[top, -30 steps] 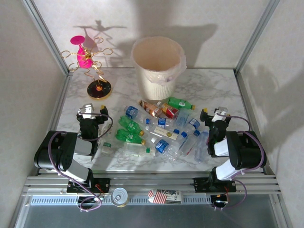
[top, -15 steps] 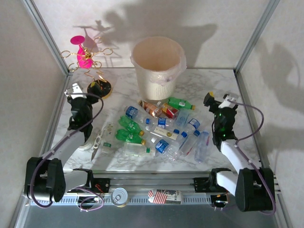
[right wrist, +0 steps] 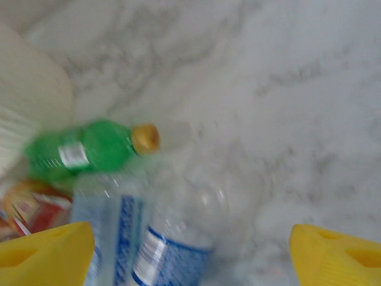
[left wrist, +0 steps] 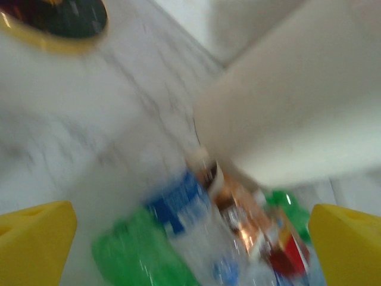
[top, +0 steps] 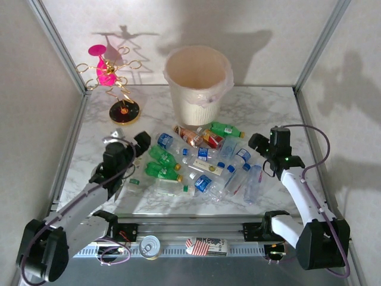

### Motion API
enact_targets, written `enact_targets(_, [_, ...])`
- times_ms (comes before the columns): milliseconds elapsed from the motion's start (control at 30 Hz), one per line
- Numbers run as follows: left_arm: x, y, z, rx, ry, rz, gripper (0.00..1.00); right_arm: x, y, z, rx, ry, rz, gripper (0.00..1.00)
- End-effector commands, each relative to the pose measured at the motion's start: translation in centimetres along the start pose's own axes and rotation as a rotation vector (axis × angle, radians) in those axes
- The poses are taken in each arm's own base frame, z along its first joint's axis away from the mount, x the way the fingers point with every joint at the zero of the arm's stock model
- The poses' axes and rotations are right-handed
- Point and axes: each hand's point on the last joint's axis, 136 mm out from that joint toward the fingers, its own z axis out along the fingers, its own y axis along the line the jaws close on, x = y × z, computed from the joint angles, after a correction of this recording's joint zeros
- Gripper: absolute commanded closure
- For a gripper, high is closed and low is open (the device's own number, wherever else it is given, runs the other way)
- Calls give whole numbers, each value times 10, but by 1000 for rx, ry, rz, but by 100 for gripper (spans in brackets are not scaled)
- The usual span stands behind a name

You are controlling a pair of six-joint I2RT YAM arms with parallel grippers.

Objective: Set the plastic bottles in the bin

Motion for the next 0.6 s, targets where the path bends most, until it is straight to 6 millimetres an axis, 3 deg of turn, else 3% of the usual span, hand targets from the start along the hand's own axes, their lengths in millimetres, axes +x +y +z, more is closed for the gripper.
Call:
enact_targets(0, [16, -3, -16, 0, 0, -98, 1, 39, -16, -9, 83, 143, 12, 21])
enact_targets(200, [22, -12, -25, 19, -8, -119, 1, 70, -32, -9, 153, 213, 43, 23])
enact_targets(567, [30, -42, -4, 56, 25, -91, 1, 102, -52, -5, 229, 215, 114, 28])
